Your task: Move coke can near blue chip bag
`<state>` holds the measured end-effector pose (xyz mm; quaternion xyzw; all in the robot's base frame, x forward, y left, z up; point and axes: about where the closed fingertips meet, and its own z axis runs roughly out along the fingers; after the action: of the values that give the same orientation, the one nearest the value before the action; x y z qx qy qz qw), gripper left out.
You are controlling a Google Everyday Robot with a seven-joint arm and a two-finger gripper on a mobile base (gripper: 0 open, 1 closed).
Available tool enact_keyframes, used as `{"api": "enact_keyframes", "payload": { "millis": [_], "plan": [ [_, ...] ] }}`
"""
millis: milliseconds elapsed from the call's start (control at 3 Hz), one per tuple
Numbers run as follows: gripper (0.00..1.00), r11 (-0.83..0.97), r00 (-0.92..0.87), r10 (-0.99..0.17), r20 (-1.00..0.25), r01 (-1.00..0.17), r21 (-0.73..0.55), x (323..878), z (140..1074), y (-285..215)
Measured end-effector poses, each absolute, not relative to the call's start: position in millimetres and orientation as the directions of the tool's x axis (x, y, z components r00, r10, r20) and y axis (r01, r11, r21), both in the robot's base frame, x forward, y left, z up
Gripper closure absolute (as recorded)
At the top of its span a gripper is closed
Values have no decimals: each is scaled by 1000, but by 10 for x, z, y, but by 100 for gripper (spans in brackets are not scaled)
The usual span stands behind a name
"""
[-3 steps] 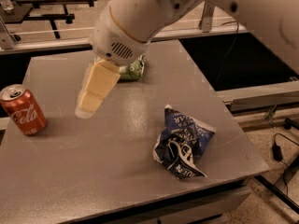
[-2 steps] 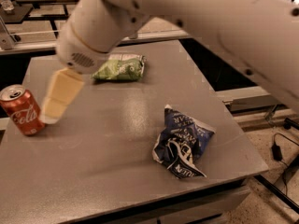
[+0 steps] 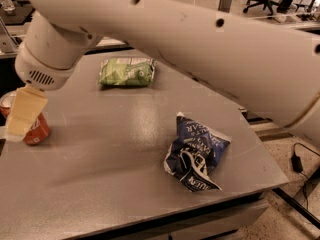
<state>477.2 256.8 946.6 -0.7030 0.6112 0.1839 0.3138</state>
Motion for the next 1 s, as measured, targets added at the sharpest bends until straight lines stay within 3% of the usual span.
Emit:
{"api": "enact_keyframes", "payload": {
  "millis": [1000],
  "plan": [
    [0, -90, 179, -782, -597, -980, -176, 4852, 9118, 2942]
  ]
}}
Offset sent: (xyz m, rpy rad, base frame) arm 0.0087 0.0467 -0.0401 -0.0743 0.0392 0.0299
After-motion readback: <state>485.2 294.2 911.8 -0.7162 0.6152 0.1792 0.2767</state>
